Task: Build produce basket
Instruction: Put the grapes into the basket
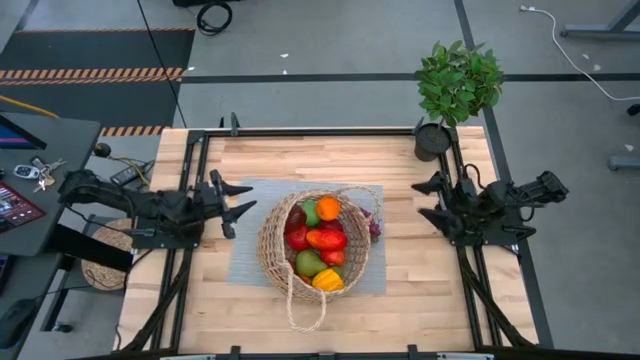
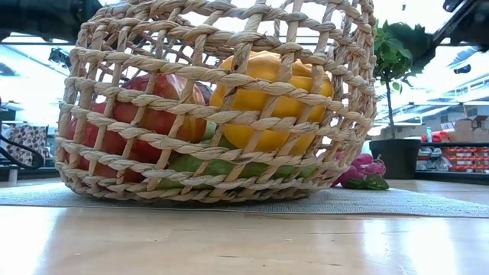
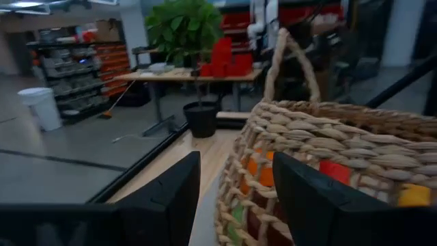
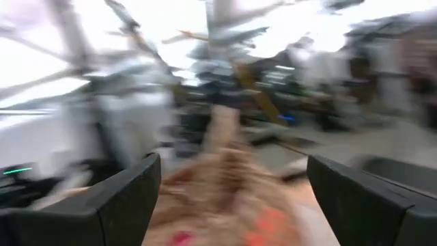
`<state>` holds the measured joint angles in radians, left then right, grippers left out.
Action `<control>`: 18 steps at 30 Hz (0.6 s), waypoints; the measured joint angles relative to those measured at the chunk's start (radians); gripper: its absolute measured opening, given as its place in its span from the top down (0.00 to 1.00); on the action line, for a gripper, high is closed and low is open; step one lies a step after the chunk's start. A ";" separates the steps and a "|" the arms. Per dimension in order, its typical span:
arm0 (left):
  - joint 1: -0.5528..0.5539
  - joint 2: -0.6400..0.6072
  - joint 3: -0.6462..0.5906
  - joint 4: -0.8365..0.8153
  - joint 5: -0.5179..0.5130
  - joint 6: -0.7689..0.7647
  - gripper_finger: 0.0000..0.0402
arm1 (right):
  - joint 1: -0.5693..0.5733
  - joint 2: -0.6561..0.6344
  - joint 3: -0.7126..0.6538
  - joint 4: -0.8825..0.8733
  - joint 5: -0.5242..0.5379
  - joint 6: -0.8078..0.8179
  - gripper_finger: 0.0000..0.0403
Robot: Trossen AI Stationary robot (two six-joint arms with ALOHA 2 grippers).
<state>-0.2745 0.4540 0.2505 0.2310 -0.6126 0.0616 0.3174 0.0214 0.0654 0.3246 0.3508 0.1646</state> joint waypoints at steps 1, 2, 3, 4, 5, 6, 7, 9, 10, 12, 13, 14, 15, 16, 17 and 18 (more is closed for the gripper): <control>0.000 -0.015 -0.018 0.017 0.016 0.000 0.53 | -0.007 0.008 0.000 -0.014 0.060 0.005 0.08; 0.000 -0.030 -0.034 0.035 0.036 0.001 0.53 | -0.015 0.020 0.000 -0.031 0.117 0.022 0.08; 0.000 -0.044 -0.049 0.050 0.058 0.004 0.53 | -0.025 0.037 0.000 -0.045 0.153 0.044 0.08; 0.000 -0.059 -0.061 0.056 0.079 0.006 0.53 | -0.035 0.059 0.000 -0.059 0.169 0.065 0.08; 0.000 -0.072 -0.072 0.058 0.096 0.006 0.53 | -0.043 0.085 0.000 -0.066 0.168 0.078 0.08; 0.000 -0.085 -0.083 0.058 0.110 0.004 0.53 | -0.051 0.113 0.000 -0.065 0.154 0.087 0.08; 0.000 -0.099 -0.095 0.059 0.117 0.001 0.53 | -0.057 0.141 0.000 -0.058 0.143 0.094 0.08; 0.000 -0.129 -0.116 0.055 0.118 -0.003 0.53 | -0.068 0.196 0.000 -0.020 0.130 0.094 0.08; 0.002 -0.143 -0.123 0.055 0.118 -0.003 0.54 | -0.073 0.220 0.000 -0.001 0.129 0.085 0.08; 0.005 -0.177 -0.129 0.049 0.118 -0.004 0.55 | -0.083 0.264 0.000 0.037 0.125 0.054 0.08; 0.008 -0.194 -0.129 0.044 0.118 -0.005 0.56 | -0.086 0.283 0.000 0.052 0.116 0.037 0.08; 0.008 -0.211 -0.129 0.039 0.118 -0.006 0.57 | -0.090 0.300 0.000 0.067 0.100 0.016 0.08; 0.008 -0.227 -0.129 0.032 0.118 -0.006 0.57 | -0.092 0.316 0.000 0.075 0.078 -0.003 0.08; 0.006 -0.241 -0.129 0.018 0.120 -0.007 0.58 | -0.095 0.329 0.000 0.073 0.048 -0.019 0.08; 0.002 -0.253 -0.129 0.003 0.123 -0.010 0.59 | -0.098 0.342 0.000 0.069 0.019 -0.029 0.08; -0.001 -0.264 -0.129 -0.015 0.130 -0.016 0.59 | -0.099 0.355 0.000 0.072 -0.006 -0.014 0.08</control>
<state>-0.2756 0.1902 0.1215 0.2160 -0.4822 0.0456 0.2188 0.3760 0.0654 0.3964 0.3448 0.1511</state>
